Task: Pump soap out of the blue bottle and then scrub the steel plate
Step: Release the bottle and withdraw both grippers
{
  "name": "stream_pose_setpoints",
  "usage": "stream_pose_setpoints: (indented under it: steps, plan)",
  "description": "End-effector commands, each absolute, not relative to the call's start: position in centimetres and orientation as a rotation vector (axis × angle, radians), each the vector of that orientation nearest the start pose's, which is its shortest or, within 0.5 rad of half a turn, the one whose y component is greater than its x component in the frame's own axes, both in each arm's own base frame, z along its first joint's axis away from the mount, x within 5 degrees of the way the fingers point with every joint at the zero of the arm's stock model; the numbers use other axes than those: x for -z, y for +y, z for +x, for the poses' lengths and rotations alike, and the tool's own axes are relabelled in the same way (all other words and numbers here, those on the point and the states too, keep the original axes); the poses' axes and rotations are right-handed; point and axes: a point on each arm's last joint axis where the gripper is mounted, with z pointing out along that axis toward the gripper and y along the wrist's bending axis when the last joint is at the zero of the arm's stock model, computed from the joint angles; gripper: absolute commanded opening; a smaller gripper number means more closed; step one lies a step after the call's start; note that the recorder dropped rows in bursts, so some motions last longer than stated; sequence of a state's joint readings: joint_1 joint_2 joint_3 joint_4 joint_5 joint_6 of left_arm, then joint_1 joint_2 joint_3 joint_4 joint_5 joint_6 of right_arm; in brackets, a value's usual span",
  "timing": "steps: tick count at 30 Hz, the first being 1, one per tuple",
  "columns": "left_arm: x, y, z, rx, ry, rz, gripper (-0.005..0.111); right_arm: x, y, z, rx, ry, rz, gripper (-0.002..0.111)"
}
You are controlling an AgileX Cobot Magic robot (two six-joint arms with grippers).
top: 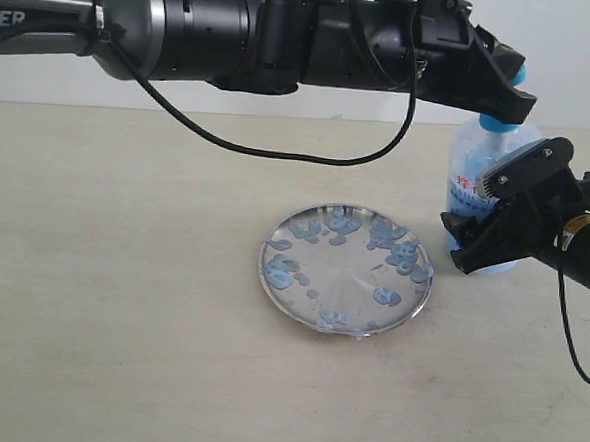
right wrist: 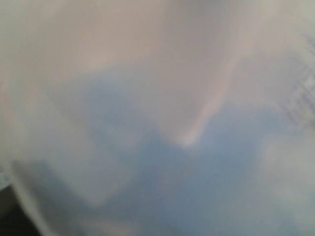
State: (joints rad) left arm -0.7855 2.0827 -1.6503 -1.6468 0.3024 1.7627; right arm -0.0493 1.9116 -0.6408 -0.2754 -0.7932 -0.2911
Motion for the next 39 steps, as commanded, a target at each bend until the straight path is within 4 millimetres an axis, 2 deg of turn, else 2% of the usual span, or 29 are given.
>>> stream_pose_setpoints:
  steps: [1,6,10,13,14,17,19,20,21,22,23,26,29,31,34,36,39]
  plan:
    - [-21.5,-37.4,33.4,0.673,1.719,1.121,0.004,-11.9,0.3,32.8,0.172,1.871,-0.595,0.0]
    - [-27.1,-37.2,33.4,0.655,1.57,1.081,0.004,-11.9,0.3,32.8,0.142,1.879,-0.551,0.0]
    - [-31.1,-36.3,32.5,0.667,1.491,1.036,0.004,-11.9,0.3,32.8,0.116,1.889,-0.514,0.0]
    - [-32.8,-35.6,31.6,0.689,1.453,1.038,0.004,-11.9,0.3,32.8,0.098,1.896,-0.484,0.0]
    - [-33.8,-35.0,30.6,0.709,1.432,1.047,0.004,-11.9,0.2,32.8,0.081,1.902,-0.456,0.0]
    - [-35.0,-33.2,29.0,0.687,1.422,1.053,0.004,-12.1,0.2,32.9,0.074,1.889,-0.425,0.0]
    - [-35.1,-31.3,27.9,0.61,1.455,1.036,0.004,-12.5,0.3,33.1,0.068,1.835,-0.413,0.013]
    - [-34.9,-29.8,26.9,0.569,1.48,1.028,0.004,-12.7,0.3,33.1,0.067,1.821,-0.411,0.038]
    - [-34.9,-29.1,26.3,0.565,1.486,1.025,0.004,-12.7,0.3,33.1,0.065,1.821,-0.408,0.052]
    - [-35.2,-27.4,24.6,0.563,1.481,1.024,0.004,-12.8,0.2,33.1,0.063,1.81,-0.388,0.09]
    - [-35.6,-26.0,23.3,0.53,1.457,1.04,0.004,-12.9,0.2,33.2,0.059,1.805,-0.364,0.105]
    - [-37.5,-21.1,19.5,0.457,1.426,0.968,0.004,-13.3,0.2,33.3,0.024,1.775,-0.321,0.104]
    - [-39.9,-15.7,16.5,0.33,1.406,0.785,0.004,-14.7,0.4,33.1,-0.037,1.751,-0.277,0.104]
    - [-42.3,-11.3,13.9,0.264,1.362,0.6,0.004,-17.3,0.5,32.2,-0.068,1.808,-0.263,0.104]
    - [-44.0,-7.0,11.2,0.22,1.313,0.421,0.004,-21.0,0.4,30.6,-0.048,1.838,-0.258,0.104]
    - [-44.6,-4.4,9.4,0.202,1.276,0.325,0.004,-23.8,0.2,29.1,-0.005,1.826,-0.238,0.104]
    - [-44.8,-0.9,6.6,0.205,1.21,0.214,0.004,-27.2,-0.4,26.1,0.073,1.864,-0.193,0.104]
